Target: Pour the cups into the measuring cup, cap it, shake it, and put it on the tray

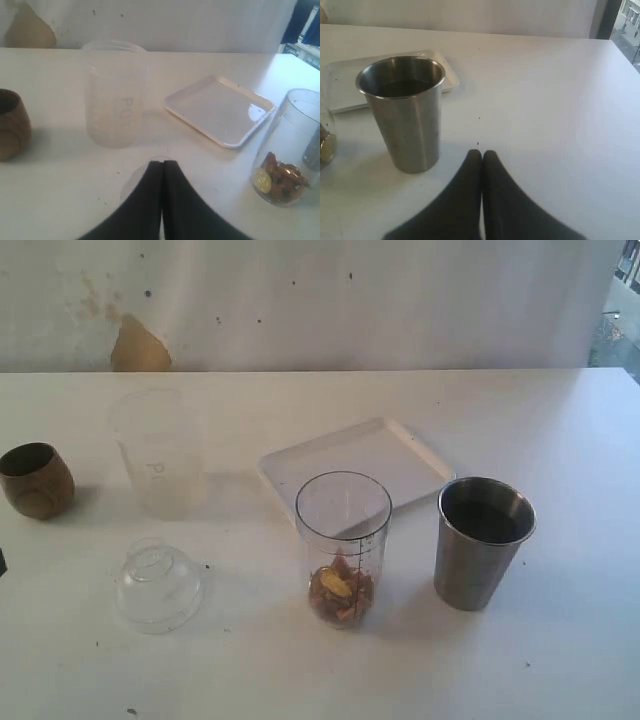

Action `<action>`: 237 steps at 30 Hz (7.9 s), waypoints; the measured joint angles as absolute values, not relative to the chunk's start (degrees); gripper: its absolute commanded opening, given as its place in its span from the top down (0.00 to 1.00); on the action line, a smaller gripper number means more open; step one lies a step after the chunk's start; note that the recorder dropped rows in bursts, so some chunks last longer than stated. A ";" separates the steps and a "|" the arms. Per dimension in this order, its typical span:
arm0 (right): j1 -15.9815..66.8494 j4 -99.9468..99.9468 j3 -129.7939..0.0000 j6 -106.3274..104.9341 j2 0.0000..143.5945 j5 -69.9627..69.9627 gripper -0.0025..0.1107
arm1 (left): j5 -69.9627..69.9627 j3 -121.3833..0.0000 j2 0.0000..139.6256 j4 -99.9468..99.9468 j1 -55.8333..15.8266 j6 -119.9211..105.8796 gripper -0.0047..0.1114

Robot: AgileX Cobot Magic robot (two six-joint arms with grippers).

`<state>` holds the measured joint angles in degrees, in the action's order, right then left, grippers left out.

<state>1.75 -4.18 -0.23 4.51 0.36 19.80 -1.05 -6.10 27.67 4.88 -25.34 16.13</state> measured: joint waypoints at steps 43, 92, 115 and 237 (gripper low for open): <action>1.75 -4.18 -0.23 4.51 0.36 19.80 0.98 | 10.46 -0.40 0.28 -7.99 -1.83 16.28 0.96; 1.75 -4.18 -0.23 4.51 0.36 19.80 0.98 | 15.36 -0.16 0.28 -5.28 -1.83 -7.90 0.96; 1.75 -6.26 -0.23 4.38 0.36 17.99 0.98 | 15.26 -0.16 0.28 -5.28 -1.83 -8.12 0.96; 4.74 -30.83 -24.95 7.29 89.91 -49.79 0.98 | 15.14 -0.16 0.28 -5.28 -1.83 -8.12 0.96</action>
